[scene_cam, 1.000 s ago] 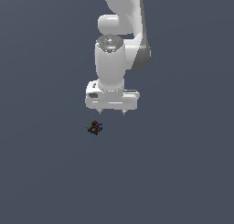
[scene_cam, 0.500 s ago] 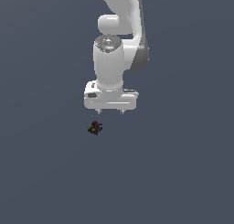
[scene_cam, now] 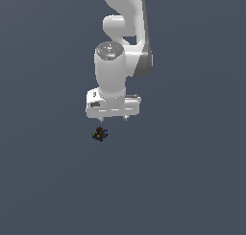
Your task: Pick up the object and move it to a goal position.
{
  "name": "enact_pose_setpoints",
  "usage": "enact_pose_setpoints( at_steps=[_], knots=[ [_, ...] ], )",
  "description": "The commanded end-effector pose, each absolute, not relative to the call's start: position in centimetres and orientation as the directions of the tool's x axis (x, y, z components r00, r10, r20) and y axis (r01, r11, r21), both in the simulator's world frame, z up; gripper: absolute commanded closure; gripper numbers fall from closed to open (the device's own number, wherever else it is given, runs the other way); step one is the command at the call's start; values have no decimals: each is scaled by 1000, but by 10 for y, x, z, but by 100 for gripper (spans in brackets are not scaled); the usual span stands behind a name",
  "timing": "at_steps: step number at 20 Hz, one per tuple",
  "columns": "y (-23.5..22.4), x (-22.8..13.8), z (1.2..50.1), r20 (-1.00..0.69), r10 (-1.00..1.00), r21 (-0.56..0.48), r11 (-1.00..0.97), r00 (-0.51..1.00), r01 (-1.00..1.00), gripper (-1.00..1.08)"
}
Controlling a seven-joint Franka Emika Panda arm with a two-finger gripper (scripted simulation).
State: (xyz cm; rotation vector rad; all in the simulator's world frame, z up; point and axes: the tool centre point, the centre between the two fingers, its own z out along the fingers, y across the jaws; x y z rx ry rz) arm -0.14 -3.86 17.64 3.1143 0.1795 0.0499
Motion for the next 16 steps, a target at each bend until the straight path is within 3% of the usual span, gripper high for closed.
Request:
enact_pose_setpoints(
  at_steps=[1, 16],
  knots=[
    [-43, -2, 172, 27, 165, 26, -986, 986, 165, -92],
    [-74, -5, 138, 3, 499, 27, -866, 867, 499, -92]
  ],
)
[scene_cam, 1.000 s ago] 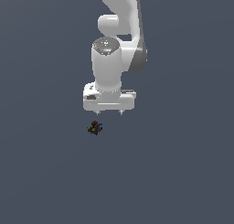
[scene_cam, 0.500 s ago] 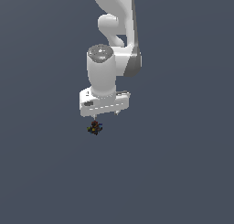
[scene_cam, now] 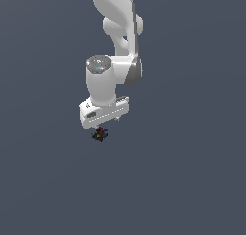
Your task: Pick up the object and move it to a goal position.
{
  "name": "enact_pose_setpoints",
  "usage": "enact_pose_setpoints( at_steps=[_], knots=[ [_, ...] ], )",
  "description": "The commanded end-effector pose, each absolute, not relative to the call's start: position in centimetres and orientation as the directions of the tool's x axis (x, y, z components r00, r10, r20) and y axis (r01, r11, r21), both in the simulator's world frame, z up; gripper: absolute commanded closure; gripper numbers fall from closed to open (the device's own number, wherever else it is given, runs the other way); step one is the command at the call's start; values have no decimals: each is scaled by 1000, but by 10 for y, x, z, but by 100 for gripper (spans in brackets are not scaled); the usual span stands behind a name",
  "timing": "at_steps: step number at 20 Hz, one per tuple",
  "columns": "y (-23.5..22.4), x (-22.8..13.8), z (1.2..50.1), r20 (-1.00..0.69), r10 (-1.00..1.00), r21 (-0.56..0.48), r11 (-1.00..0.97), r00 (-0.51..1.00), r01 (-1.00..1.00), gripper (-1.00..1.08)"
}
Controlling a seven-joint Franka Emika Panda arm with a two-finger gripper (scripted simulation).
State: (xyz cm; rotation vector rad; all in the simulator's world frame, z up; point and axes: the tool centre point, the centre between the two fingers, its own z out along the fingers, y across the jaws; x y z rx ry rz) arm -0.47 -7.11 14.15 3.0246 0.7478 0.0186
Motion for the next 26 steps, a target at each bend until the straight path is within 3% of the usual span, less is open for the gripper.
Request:
enact_pose_setpoints(
  at_steps=[1, 26],
  knots=[
    [-76, -6, 136, 2, 519, 27, -854, 855, 519, -92],
    [-119, -17, 86, -3, 889, 3, -457, 457, 889, -92]
  ],
)
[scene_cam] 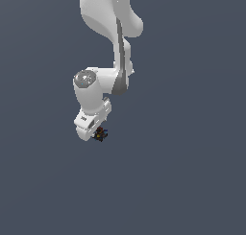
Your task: Pick up the object and move it to a goal position.
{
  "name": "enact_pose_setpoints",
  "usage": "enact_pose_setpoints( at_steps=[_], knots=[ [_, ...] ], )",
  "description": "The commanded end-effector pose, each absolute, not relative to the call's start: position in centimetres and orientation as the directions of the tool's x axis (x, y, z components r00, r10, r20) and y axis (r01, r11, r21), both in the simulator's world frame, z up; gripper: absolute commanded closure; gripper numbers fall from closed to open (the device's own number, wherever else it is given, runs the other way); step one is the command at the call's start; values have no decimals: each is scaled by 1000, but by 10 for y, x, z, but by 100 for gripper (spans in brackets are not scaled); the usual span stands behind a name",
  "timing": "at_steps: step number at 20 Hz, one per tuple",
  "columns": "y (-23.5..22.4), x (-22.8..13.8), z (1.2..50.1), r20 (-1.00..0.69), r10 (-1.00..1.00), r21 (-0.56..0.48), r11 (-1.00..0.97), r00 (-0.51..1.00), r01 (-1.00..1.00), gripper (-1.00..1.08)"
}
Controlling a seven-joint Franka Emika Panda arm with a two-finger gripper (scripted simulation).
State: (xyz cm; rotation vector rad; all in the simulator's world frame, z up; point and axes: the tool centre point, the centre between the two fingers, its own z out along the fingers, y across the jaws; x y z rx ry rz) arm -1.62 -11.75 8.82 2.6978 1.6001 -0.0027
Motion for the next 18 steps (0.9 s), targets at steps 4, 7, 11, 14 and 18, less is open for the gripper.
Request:
enact_pose_setpoints(
  at_steps=[4, 7, 11, 14, 18],
  knots=[
    [-122, -18, 82, -1, 908, 1, -418, 418, 908, -92],
    [-124, -18, 81, 0, 917, 0, -400, 400, 917, -92],
    [-124, -19, 80, 0, 920, 0, -391, 391, 920, -92],
    [-124, -19, 78, 0, 919, 0, -395, 395, 919, -92],
    [-124, -19, 67, 0, 919, 0, -394, 394, 919, -92]
  ],
)
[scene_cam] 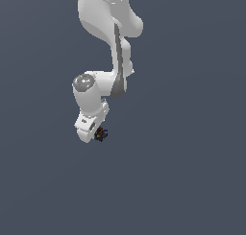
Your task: Pick up the object and move it to a goal position.
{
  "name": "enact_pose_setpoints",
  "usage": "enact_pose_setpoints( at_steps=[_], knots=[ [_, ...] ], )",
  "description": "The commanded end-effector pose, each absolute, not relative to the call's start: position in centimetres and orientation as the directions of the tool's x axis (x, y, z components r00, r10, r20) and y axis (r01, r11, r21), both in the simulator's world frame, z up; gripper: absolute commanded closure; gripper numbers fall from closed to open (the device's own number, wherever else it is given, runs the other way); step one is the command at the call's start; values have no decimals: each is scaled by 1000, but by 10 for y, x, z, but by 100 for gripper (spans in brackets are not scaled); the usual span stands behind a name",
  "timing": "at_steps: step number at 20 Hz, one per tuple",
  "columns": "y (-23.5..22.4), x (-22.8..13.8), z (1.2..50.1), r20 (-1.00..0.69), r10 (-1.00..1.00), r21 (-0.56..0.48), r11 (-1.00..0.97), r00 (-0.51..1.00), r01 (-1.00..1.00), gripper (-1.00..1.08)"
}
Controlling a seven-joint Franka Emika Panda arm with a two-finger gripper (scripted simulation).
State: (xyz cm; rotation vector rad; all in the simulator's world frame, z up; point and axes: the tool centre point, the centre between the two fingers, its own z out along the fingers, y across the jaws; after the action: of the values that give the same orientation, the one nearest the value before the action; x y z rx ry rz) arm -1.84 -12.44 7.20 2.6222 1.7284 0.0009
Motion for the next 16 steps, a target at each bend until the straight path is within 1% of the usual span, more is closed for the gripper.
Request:
enact_pose_setpoints(
  at_steps=[1, 6, 11, 12, 16],
  knots=[
    [-124, -19, 62, 0, 919, 0, -394, 394, 919, -92],
    [-124, -20, 37, 0, 920, 0, -391, 391, 920, -92],
    [-124, -19, 30, 0, 920, 0, -391, 391, 920, -92],
    [-124, -19, 30, 0, 920, 0, -391, 391, 920, 108],
    [-124, -19, 30, 0, 920, 0, -391, 391, 920, 108]
  ],
)
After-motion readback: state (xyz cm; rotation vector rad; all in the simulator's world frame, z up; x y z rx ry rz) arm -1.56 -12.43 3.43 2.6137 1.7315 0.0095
